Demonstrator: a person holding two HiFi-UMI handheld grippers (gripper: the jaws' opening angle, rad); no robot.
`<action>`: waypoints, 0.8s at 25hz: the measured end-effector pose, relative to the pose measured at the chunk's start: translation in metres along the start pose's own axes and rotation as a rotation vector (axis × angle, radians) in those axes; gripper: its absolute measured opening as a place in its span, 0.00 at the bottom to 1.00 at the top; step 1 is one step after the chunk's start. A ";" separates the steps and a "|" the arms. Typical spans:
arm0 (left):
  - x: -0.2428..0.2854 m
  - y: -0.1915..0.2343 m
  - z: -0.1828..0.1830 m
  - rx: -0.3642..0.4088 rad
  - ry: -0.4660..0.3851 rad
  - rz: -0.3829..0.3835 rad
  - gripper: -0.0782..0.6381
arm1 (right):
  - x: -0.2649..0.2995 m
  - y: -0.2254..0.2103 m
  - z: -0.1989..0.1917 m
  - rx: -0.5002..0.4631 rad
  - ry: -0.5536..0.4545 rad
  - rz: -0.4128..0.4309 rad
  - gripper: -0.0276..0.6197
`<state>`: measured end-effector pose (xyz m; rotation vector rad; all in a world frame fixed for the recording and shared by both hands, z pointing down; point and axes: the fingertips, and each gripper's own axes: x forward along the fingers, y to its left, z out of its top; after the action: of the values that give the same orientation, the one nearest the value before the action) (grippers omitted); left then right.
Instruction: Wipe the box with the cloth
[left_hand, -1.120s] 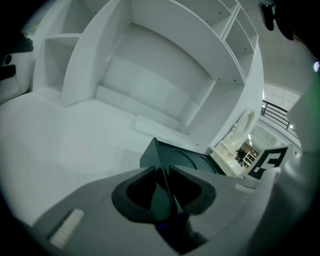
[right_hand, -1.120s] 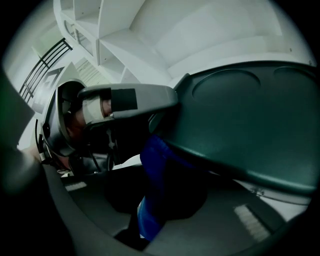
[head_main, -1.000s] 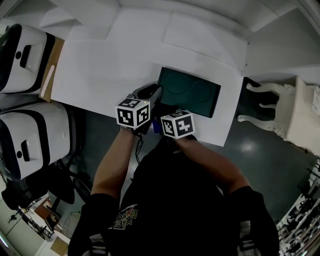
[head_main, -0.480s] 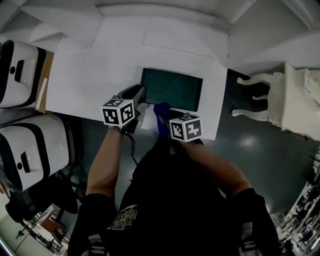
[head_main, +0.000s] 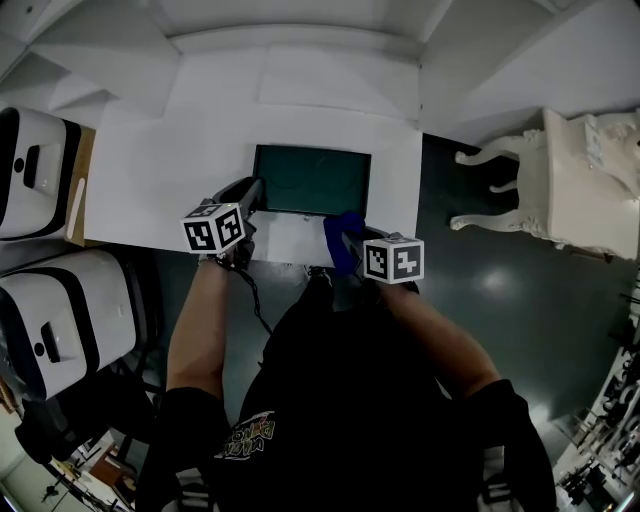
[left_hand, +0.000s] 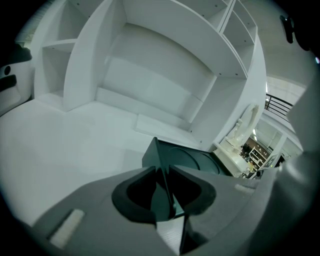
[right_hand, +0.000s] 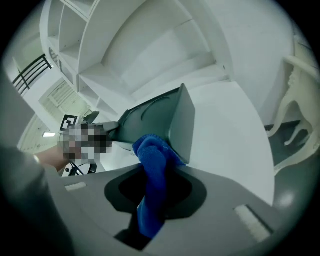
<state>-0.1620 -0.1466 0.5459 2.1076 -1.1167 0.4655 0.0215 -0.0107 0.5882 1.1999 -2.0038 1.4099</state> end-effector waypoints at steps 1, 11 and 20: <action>0.000 0.000 0.000 -0.002 0.000 0.003 0.23 | -0.004 -0.006 0.000 0.005 -0.005 -0.012 0.19; -0.013 -0.001 0.008 0.073 -0.086 0.057 0.23 | -0.042 -0.005 0.006 -0.022 -0.078 0.081 0.19; -0.059 -0.074 0.019 0.182 -0.209 0.086 0.11 | -0.098 0.005 0.032 -0.248 -0.174 0.197 0.19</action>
<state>-0.1344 -0.0977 0.4672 2.3148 -1.3322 0.4067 0.0753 0.0018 0.5009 1.0707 -2.3920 1.1308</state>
